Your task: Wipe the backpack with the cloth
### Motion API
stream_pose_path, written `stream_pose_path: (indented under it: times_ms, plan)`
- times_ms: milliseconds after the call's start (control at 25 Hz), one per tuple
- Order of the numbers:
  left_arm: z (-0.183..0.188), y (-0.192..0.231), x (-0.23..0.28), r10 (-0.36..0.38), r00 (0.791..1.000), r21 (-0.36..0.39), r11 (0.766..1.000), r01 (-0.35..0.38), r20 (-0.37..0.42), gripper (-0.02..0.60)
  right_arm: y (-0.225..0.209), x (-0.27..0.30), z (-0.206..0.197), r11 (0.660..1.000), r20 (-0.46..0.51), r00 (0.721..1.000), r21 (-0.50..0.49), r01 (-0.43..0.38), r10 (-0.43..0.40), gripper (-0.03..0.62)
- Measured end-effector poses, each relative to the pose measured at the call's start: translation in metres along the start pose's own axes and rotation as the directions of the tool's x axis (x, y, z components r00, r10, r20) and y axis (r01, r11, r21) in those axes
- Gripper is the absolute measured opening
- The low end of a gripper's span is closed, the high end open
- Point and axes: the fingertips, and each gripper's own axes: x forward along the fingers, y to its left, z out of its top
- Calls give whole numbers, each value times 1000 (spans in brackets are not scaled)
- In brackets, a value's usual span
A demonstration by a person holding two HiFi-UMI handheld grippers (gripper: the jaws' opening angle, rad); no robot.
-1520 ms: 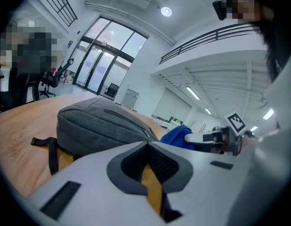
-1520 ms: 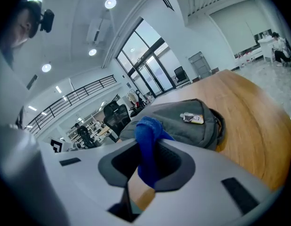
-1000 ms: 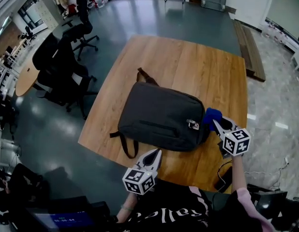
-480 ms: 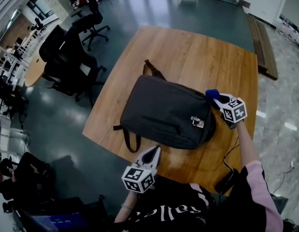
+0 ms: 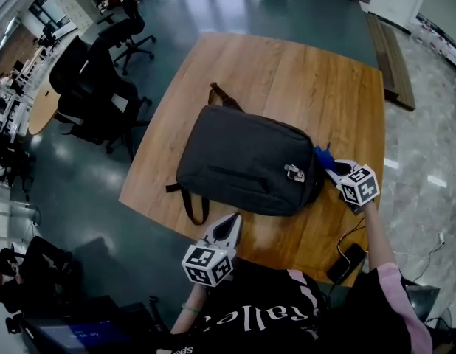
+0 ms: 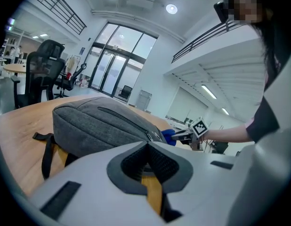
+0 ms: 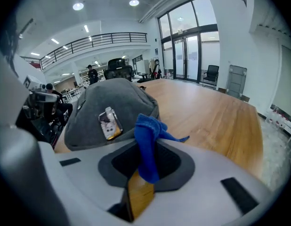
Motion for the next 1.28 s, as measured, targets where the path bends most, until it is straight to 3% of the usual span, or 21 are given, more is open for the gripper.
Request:
stream_pose_path:
  times_ms: [320,640,840,1280]
  plan:
    - [-2,4,-6,-41,999,15,999,41,18,-2,57,-31,-40,983,24,998,173,61,-66,66]
    - [12,14,-43,-44,998,10,999,44,42,-2,142,-56,-45,952,80,995,305,33,-60,66]
    - [21,36,-58,-53,997,3,999,53,47,-2,192,-48,-42,941,74,996,338,12,-39,66]
    - [8,53,-69,-66,996,-22,997,67,56,-2,230,-26,-38,897,92,992,441,36,-85,66]
